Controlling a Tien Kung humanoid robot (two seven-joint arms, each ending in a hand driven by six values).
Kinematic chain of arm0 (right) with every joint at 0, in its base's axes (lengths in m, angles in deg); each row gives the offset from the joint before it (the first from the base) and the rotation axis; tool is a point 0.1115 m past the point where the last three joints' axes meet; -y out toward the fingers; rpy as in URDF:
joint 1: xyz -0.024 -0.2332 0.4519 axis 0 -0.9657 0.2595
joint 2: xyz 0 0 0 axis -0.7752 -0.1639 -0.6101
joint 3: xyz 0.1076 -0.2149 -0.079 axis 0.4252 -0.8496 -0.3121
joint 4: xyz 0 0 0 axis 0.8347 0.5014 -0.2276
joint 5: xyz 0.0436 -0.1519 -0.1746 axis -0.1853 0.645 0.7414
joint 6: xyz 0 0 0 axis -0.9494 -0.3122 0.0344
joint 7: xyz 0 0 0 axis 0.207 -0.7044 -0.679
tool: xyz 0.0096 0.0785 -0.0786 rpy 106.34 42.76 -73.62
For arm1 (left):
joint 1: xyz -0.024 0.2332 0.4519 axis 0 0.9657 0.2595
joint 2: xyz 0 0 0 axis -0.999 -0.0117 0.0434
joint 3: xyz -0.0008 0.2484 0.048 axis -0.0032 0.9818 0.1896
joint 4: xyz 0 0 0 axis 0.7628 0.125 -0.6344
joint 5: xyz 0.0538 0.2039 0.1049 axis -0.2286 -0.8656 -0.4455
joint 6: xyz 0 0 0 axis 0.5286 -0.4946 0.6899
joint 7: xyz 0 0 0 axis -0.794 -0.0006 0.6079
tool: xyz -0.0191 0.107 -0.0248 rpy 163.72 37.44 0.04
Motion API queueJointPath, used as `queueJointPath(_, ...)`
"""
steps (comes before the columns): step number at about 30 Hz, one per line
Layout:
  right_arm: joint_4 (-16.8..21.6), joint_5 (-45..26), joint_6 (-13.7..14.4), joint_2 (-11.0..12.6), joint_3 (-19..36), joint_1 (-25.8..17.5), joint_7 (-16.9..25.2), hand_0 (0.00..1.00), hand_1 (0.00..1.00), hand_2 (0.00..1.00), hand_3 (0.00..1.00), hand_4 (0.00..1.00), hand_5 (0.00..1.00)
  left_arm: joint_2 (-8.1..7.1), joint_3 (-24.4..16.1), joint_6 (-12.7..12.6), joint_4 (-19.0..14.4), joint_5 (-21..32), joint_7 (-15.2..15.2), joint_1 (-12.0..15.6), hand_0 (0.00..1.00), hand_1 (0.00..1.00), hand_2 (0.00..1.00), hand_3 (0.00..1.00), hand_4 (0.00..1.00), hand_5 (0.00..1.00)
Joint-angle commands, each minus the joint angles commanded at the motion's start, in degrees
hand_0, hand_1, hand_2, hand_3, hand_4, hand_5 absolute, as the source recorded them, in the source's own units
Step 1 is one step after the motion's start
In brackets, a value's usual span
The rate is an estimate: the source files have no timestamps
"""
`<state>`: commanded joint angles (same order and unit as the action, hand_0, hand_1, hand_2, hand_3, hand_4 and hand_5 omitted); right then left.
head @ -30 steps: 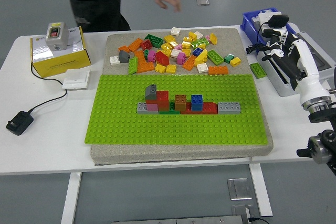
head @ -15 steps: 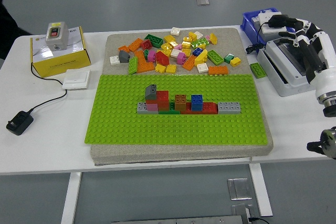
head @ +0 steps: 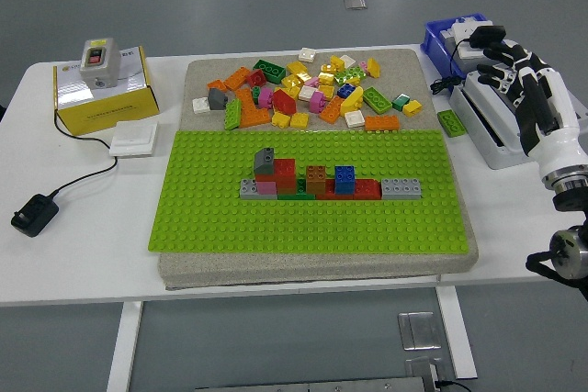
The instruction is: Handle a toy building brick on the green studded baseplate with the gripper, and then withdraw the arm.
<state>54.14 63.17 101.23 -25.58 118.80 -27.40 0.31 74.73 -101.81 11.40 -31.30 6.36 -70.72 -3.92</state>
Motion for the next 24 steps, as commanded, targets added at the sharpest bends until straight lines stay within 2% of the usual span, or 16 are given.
queueJointPath(2, -0.08, -0.20, -0.02, -0.03, -0.33, 0.04, 0.02, 0.745, 0.715, 0.760, 0.709, 0.603, 0.853, -0.12, 0.06, 0.01, 0.00, 0.10, 0.03, 0.18, 0.721, 0.685, 0.634, 0.642, 0.344, 0.608)
queueJointPath(3, -0.11, -0.27, -0.03, -0.04, -0.41, 0.04, 0.03, 0.746, 0.721, 0.764, 0.725, 0.649, 0.950, -0.16, 0.08, 0.03, 0.00, 0.12, 0.04, 0.24, 0.722, 0.692, 0.638, 0.644, 0.347, 0.607)
queueJointPath(9, -0.22, -0.70, -0.13, -0.10, -1.26, -0.01, 0.14, 0.752, 0.724, 0.763, 0.729, 0.651, 0.948, -0.60, -0.13, -0.09, 0.00, 0.60, 0.07, 0.53, 0.722, 0.693, 0.641, 0.646, 0.349, 0.605)
queueJointPath(16, -0.03, -0.62, -0.11, -0.02, -1.33, 0.47, 0.09, 0.760, 0.730, 0.767, 0.732, 0.654, 0.955, -0.44, 0.13, -0.36, 0.00, 2.32, 0.09, 0.48, 0.723, 0.694, 0.643, 0.650, 0.352, 0.603)
queueJointPath(24, 0.29, -1.00, -0.32, -0.16, -0.02, 0.25, 0.29, 0.760, 0.737, 0.772, 0.733, 0.651, 0.948, -0.26, -2.06, -0.29, 0.00, 0.74, -0.56, 0.37, 0.723, 0.694, 0.647, 0.653, 0.354, 0.604)
